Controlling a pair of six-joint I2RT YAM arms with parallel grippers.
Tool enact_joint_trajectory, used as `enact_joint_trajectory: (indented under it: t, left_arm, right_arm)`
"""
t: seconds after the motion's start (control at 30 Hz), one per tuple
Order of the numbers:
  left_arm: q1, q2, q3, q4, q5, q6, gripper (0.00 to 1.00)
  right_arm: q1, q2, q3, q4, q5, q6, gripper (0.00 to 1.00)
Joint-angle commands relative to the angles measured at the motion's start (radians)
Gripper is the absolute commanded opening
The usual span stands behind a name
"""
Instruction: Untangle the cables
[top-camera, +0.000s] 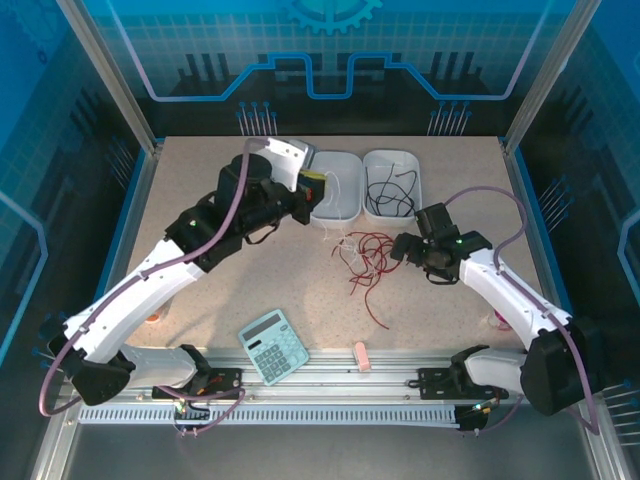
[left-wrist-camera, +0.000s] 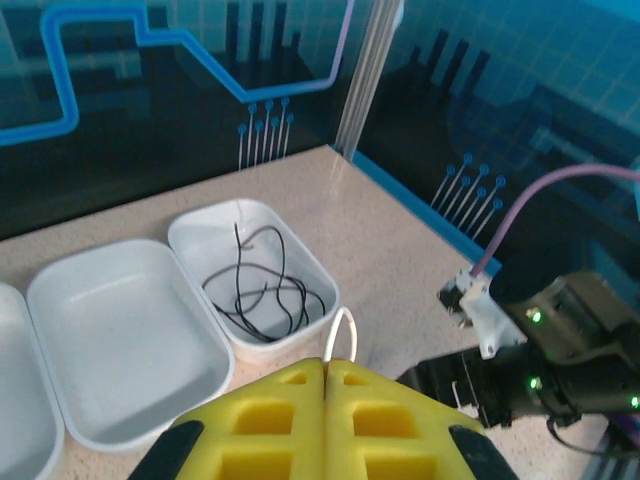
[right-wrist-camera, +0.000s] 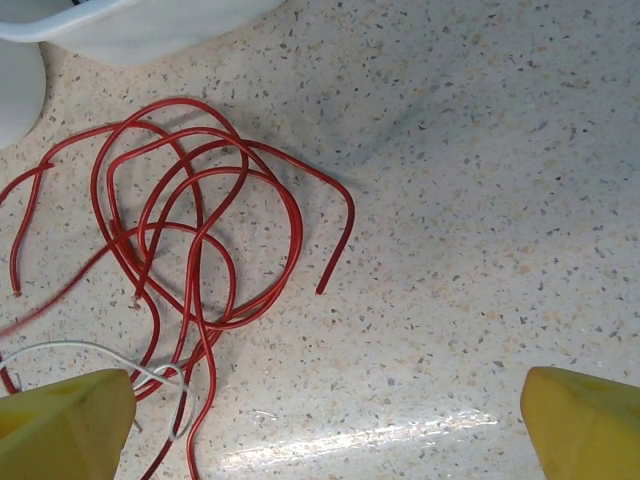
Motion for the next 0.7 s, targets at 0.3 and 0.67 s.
enact_joint_trajectory:
  t: [0.3, 0.67]
  left_arm:
    - [0.030, -0.011, 0.223, -0.013, 0.032, 0.047, 0.00]
    - [0.033, 0.000, 0.264, -0.018, 0.068, 0.032, 0.00]
  right_arm:
    - [0.132, -0.051, -0.018, 0.237, -0.090, -0.103, 1.00]
    - [0.319, -0.207, -0.124, 0.682, -0.197, -0.267, 0.94]
